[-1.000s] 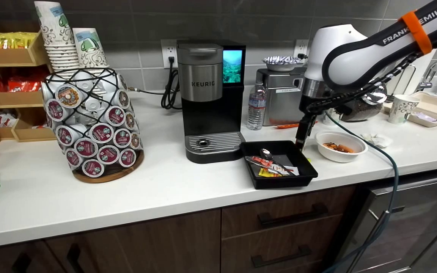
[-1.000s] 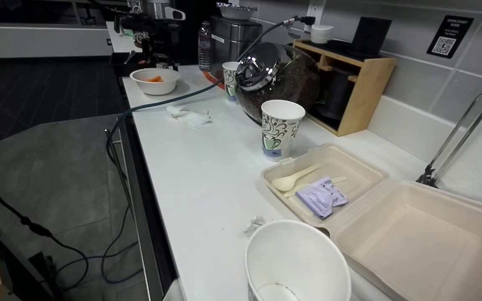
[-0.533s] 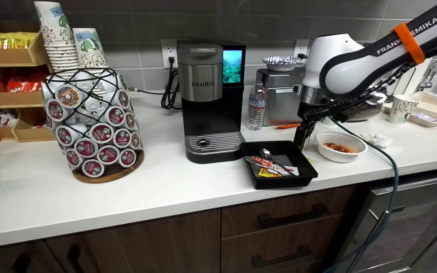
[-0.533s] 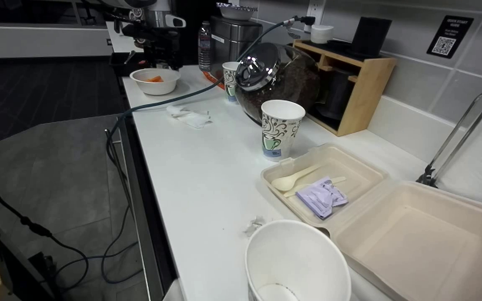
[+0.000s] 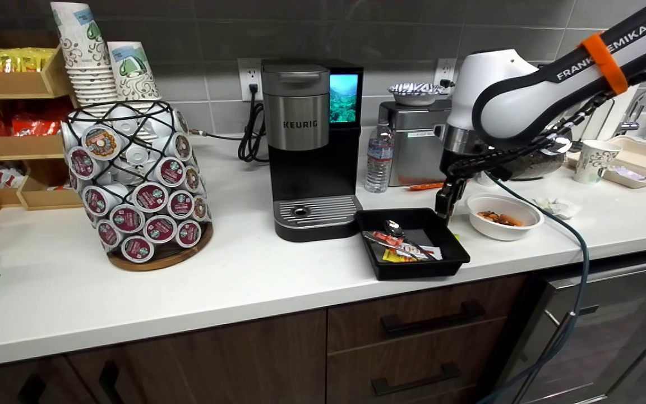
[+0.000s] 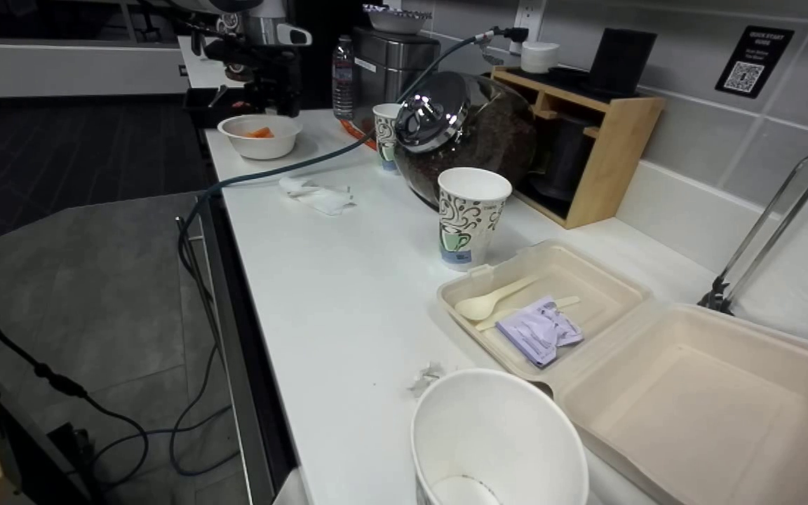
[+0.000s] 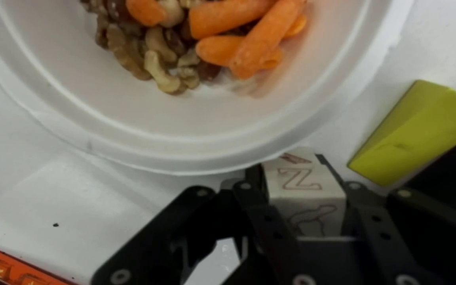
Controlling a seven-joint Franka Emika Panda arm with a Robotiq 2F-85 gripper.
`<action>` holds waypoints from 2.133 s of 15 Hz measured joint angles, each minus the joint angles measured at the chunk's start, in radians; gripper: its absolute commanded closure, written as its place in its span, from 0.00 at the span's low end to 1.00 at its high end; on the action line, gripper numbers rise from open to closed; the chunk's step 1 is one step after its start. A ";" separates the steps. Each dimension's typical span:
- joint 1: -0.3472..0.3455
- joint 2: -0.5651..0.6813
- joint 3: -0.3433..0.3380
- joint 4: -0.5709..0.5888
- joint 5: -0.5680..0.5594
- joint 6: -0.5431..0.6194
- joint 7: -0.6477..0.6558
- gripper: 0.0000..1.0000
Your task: Pick up the white cube and the yellow object and put them in the black tray
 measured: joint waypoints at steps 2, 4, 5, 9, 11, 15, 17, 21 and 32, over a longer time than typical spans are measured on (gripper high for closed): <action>0.002 -0.004 0.000 0.000 0.000 -0.003 0.003 0.90; 0.008 -0.024 0.001 0.000 -0.008 -0.005 0.005 0.90; 0.015 -0.042 0.001 0.000 -0.020 -0.009 0.006 0.90; 0.072 -0.145 -0.002 -0.003 -0.129 -0.096 0.059 0.90; 0.098 -0.183 0.012 -0.005 -0.150 -0.168 0.059 0.90; 0.118 -0.176 0.090 0.009 -0.133 -0.218 -0.027 0.90; 0.119 -0.144 0.118 0.030 -0.118 -0.210 -0.073 0.90; 0.113 -0.071 0.122 0.087 -0.118 -0.185 -0.115 0.34; 0.039 -0.158 0.124 0.089 0.061 -0.225 -0.167 0.00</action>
